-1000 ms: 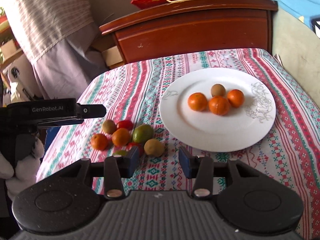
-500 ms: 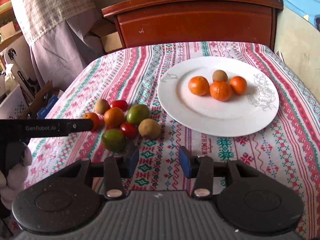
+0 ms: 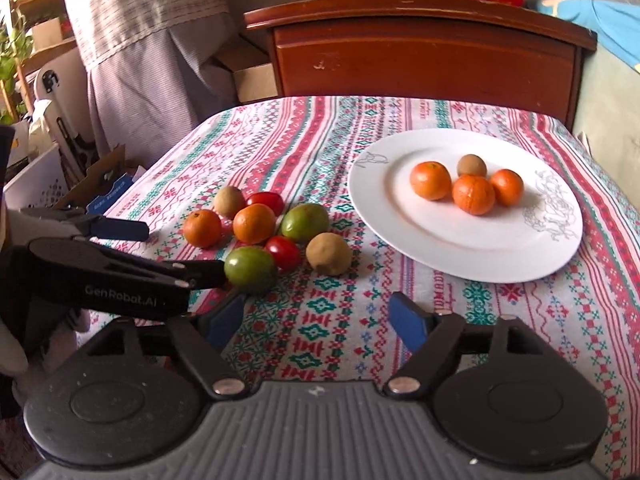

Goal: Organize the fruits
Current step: 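Move both grippers back toward the remaining fruit cluster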

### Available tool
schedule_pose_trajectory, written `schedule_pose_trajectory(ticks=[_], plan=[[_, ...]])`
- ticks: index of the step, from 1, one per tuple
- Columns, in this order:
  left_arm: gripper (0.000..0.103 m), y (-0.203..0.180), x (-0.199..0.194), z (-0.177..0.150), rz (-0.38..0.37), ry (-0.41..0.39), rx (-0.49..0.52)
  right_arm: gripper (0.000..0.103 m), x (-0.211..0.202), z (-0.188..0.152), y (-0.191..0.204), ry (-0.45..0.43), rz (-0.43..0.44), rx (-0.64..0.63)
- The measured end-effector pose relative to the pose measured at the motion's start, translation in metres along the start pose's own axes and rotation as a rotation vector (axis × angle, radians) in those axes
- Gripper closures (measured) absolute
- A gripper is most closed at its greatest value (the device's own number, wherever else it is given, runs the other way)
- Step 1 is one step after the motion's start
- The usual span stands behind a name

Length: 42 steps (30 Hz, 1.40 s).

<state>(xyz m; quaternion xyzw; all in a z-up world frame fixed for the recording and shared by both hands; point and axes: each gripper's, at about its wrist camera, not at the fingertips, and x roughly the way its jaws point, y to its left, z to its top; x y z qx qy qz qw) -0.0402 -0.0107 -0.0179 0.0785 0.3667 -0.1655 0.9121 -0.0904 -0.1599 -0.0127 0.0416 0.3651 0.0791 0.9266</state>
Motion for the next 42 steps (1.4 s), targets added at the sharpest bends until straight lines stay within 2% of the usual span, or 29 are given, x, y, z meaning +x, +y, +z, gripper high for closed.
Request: schedule_pose_trajectory(ticks=[4, 5, 6, 8, 16, 18, 19, 21, 25, 27, 30, 36, 38, 42], plan=[[0.0, 0.0, 0.0, -0.001, 0.006, -0.005, 0.01, 0.015, 0.001, -0.001, 0.003, 0.005, 0.003, -0.025], [0.0, 0.001, 0.0, -0.001, 0.007, -0.005, 0.01, 0.004, 0.002, -0.001, 0.005, 0.01, -0.002, -0.037], [0.0, 0.001, 0.0, -0.001, 0.009, -0.004, 0.012, 0.001, 0.004, -0.001, 0.007, 0.038, -0.012, -0.053], [0.0, 0.0, 0.0, -0.002, 0.011, -0.008, 0.016, 0.001, 0.006, -0.004, 0.014, 0.053, -0.051, -0.117], [0.0, 0.002, -0.001, -0.002, 0.003, -0.003, 0.032, 0.001, 0.004, -0.005, 0.012, 0.058, -0.045, -0.121], [0.0, 0.006, -0.001, -0.001, 0.023, -0.007, 0.024, 0.002, 0.004, -0.004, 0.01, 0.055, -0.067, -0.106], [0.0, 0.009, -0.001, 0.001, 0.037, -0.012, 0.015, 0.004, 0.003, -0.004, 0.007, 0.052, -0.075, -0.088], [0.002, 0.014, -0.003, 0.003, 0.048, -0.028, 0.003, 0.014, 0.001, -0.001, 0.001, 0.038, -0.086, -0.044], [0.002, 0.013, -0.008, 0.005, 0.002, -0.071, 0.016, 0.027, 0.002, 0.006, -0.008, 0.013, -0.089, 0.042], [0.002, 0.008, -0.009, 0.005, -0.009, -0.085, 0.043, 0.039, 0.003, 0.009, -0.009, 0.004, -0.082, 0.051], [0.006, 0.002, -0.008, 0.006, -0.031, -0.102, 0.071, 0.049, 0.005, 0.011, -0.008, -0.004, -0.065, 0.055], [0.019, -0.002, 0.0, 0.007, -0.068, -0.085, 0.079, 0.058, 0.013, 0.018, -0.005, -0.012, -0.053, 0.048], [0.029, -0.002, 0.002, 0.006, -0.078, -0.077, 0.075, 0.061, 0.016, 0.02, -0.004, -0.013, -0.052, 0.044], [0.037, -0.001, 0.004, 0.007, -0.092, -0.083, 0.066, 0.069, 0.021, 0.022, -0.004, -0.013, -0.048, 0.039]])
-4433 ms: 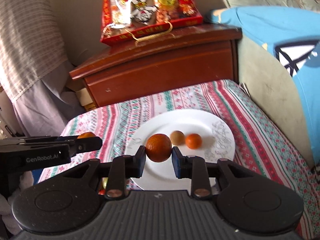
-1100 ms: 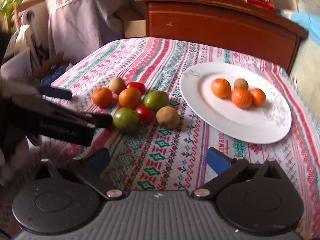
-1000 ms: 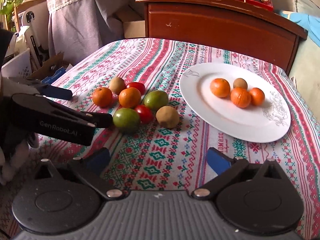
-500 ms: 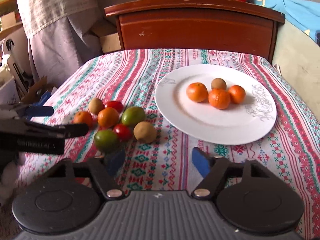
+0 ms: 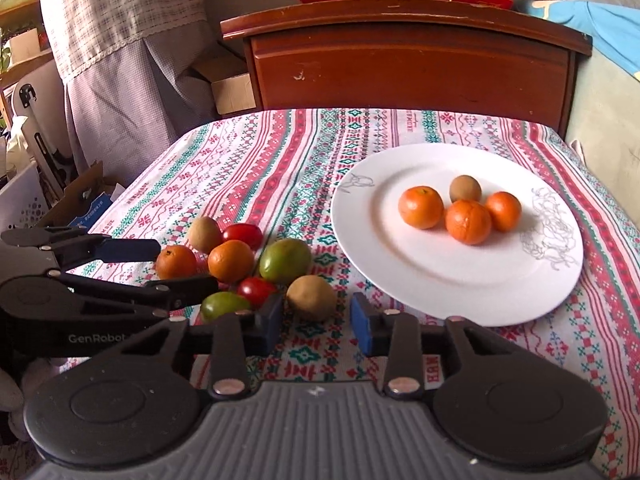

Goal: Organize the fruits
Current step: 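Move both grippers back toward the remaining fruit cluster, then grasp a mandarin with the left gripper while the right gripper grasps a brown kiwi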

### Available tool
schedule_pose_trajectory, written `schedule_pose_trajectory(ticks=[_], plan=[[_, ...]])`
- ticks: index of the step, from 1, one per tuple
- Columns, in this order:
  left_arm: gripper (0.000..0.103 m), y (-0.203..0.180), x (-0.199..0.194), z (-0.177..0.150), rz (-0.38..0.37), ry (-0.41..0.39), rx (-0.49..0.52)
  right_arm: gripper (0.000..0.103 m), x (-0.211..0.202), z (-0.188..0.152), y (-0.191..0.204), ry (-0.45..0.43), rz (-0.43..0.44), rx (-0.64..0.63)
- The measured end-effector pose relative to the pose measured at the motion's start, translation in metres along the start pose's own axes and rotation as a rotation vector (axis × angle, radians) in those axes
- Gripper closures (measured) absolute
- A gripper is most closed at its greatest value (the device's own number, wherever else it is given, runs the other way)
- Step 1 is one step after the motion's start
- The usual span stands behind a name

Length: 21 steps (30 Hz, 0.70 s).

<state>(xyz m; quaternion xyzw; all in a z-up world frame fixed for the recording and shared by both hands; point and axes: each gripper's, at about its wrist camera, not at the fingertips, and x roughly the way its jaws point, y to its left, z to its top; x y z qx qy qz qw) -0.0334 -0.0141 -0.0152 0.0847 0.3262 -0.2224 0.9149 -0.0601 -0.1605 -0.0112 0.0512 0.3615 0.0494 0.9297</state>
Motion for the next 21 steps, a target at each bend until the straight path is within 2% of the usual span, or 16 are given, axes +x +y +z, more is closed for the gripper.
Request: schedule_pose_trajectory(ticks=[3, 5, 11, 13, 21], plan=[[0.044, -0.001, 0.0, 0.0, 0.001, -0.004, 0.01, 0.073, 0.002, 0.001, -0.001, -0.003, 0.003, 0.006], [0.057, -0.002, 0.0, 0.0, -0.011, -0.006, 0.017, 0.076, 0.002, 0.001, 0.0, -0.002, 0.013, 0.002], [0.071, -0.003, -0.002, 0.0, -0.022, -0.009, 0.01, 0.076, 0.001, 0.001, 0.001, 0.001, 0.024, 0.003], [0.074, -0.001, -0.003, 0.001, -0.021, -0.007, -0.005, 0.076, 0.0, 0.002, 0.002, 0.002, 0.03, -0.004], [0.074, -0.003, -0.006, 0.002, -0.02, -0.001, -0.016, 0.076, -0.008, 0.004, 0.005, -0.015, 0.037, -0.019]])
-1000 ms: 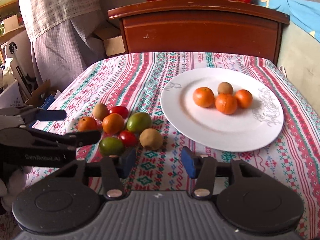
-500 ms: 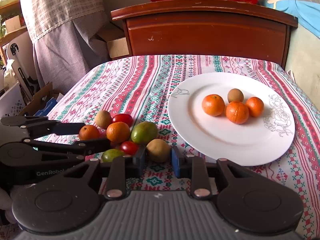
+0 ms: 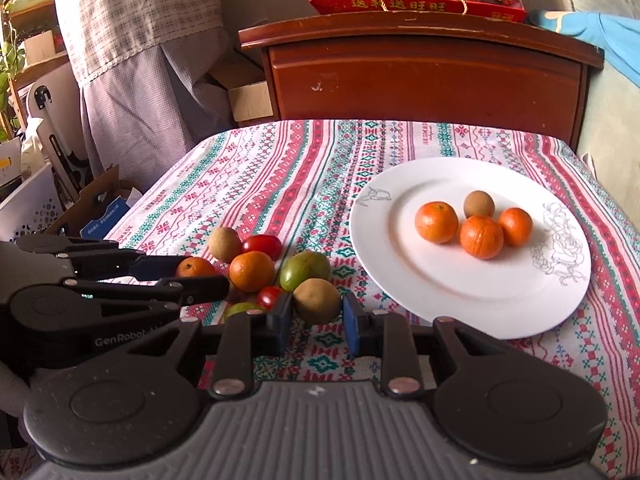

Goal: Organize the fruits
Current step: 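Grasp a mandarin with the left gripper while the right gripper grasps a brown kiwi, then carry the mandarin and kiwi over the white plate and open both grippers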

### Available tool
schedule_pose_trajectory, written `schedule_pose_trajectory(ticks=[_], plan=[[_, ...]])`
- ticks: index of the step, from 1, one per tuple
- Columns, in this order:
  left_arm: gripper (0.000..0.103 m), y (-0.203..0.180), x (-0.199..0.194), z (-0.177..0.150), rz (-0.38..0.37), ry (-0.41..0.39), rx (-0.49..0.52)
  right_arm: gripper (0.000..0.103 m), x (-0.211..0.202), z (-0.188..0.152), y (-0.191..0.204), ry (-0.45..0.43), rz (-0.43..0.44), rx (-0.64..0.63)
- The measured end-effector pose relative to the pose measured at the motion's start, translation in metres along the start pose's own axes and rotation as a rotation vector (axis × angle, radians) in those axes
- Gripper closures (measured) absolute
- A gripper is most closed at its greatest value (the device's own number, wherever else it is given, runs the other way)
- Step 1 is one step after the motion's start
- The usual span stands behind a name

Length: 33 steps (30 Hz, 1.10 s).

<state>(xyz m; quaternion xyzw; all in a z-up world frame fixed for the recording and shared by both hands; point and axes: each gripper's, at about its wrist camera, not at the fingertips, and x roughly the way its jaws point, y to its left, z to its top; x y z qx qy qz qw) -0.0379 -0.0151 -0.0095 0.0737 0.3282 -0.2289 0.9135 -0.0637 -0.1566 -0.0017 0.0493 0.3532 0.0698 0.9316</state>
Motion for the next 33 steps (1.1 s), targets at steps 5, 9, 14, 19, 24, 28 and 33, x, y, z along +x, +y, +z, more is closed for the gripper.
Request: schedule_pose_trajectory(ticks=[5, 9, 14, 19, 24, 28, 33], plan=[[0.074, 0.001, -0.007, 0.007, 0.012, -0.022, -0.029, 0.076, -0.005, 0.002, -0.002, -0.012, -0.001, 0.008], [0.074, -0.001, -0.014, 0.018, -0.01, -0.051, -0.061, 0.076, -0.014, 0.009, -0.004, -0.045, -0.006, 0.009], [0.074, -0.01, -0.015, 0.034, -0.04, -0.081, -0.068, 0.076, -0.027, 0.02, -0.015, -0.094, -0.038, 0.048], [0.074, -0.011, -0.001, 0.051, -0.075, -0.072, -0.127, 0.076, -0.033, 0.027, -0.034, -0.12, -0.087, 0.111], [0.074, -0.015, 0.014, 0.069, -0.1, -0.073, -0.137, 0.076, -0.032, 0.025, -0.053, -0.11, -0.131, 0.194], [0.074, -0.028, 0.028, 0.078, -0.125, -0.061, -0.115, 0.076, -0.029, 0.023, -0.061, -0.096, -0.16, 0.225], [0.074, -0.042, 0.046, 0.083, -0.147, -0.04, -0.085, 0.076, -0.028, 0.021, -0.067, -0.09, -0.173, 0.248]])
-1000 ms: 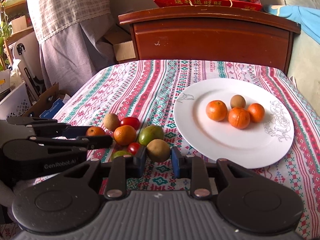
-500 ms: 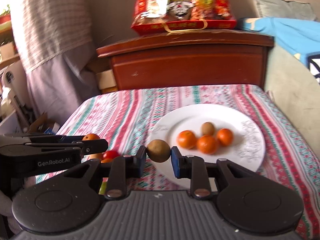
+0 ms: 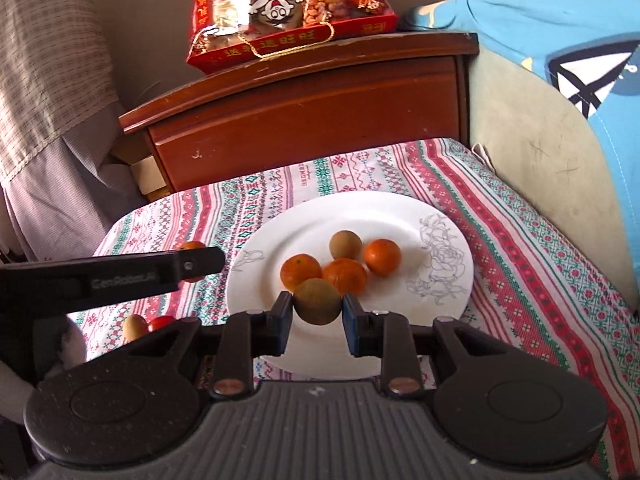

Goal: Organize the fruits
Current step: 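Carry the mandarin and kiwi over the white plate and open both grippers, then move both grippers back to the remaining fruits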

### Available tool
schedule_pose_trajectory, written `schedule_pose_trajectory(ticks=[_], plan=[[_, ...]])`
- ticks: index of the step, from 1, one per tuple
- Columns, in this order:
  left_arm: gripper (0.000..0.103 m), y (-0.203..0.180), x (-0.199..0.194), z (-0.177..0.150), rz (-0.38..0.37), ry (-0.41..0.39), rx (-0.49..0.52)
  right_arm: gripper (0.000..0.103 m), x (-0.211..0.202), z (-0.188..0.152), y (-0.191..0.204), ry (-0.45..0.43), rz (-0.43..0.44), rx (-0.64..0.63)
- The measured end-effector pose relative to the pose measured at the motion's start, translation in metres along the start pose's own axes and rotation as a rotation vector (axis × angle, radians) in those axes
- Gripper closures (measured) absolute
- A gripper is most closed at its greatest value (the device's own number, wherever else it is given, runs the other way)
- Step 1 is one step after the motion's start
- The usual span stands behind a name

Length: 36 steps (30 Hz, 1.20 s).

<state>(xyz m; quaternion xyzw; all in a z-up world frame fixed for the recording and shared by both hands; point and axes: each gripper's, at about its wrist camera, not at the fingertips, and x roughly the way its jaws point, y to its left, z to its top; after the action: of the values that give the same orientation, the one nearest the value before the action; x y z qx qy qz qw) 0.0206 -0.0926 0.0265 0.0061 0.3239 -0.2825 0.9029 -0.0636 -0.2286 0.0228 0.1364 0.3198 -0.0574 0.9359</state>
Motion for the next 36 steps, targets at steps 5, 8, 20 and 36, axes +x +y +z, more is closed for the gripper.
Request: schedule_pose_trajectory(ticks=[5, 8, 20, 36], plan=[[0.074, -0.003, 0.017, 0.005, -0.015, 0.027, 0.011, 0.076, 0.005, -0.001, -0.004, 0.02, -0.005, 0.012], [0.074, -0.003, 0.024, 0.009, -0.011, 0.038, 0.02, 0.075, 0.008, -0.002, -0.006, 0.029, -0.008, 0.032], [0.057, 0.007, 0.001, 0.027, 0.026, 0.02, -0.031, 0.071, -0.001, 0.001, -0.002, -0.016, 0.0, 0.022], [0.029, 0.044, -0.055, 0.014, 0.114, 0.027, -0.138, 0.054, -0.004, -0.011, 0.023, 0.027, 0.092, -0.037]])
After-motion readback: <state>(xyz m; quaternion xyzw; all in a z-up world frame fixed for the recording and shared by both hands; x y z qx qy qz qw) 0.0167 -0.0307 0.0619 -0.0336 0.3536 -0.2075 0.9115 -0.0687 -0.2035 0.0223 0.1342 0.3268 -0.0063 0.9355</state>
